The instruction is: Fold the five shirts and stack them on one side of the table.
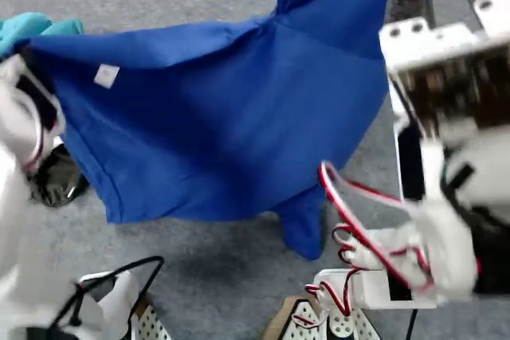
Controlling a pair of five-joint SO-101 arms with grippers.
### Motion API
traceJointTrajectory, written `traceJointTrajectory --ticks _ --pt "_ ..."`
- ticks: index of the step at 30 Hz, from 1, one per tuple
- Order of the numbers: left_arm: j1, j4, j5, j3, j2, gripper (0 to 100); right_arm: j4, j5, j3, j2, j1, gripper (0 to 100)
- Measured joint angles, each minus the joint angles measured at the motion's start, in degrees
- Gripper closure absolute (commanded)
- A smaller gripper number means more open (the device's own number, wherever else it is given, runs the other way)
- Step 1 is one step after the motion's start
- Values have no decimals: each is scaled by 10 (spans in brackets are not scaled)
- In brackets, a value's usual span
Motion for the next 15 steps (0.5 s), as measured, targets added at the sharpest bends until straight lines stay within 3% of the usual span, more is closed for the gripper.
traceJointTrajectory --ticks 8,15 --pt "37 10 0 -30 -88 981 18 9 -26 -88 -41 995" --pt "38 10 0 -38 -159 981 -51 40 88 -218 -44 995"
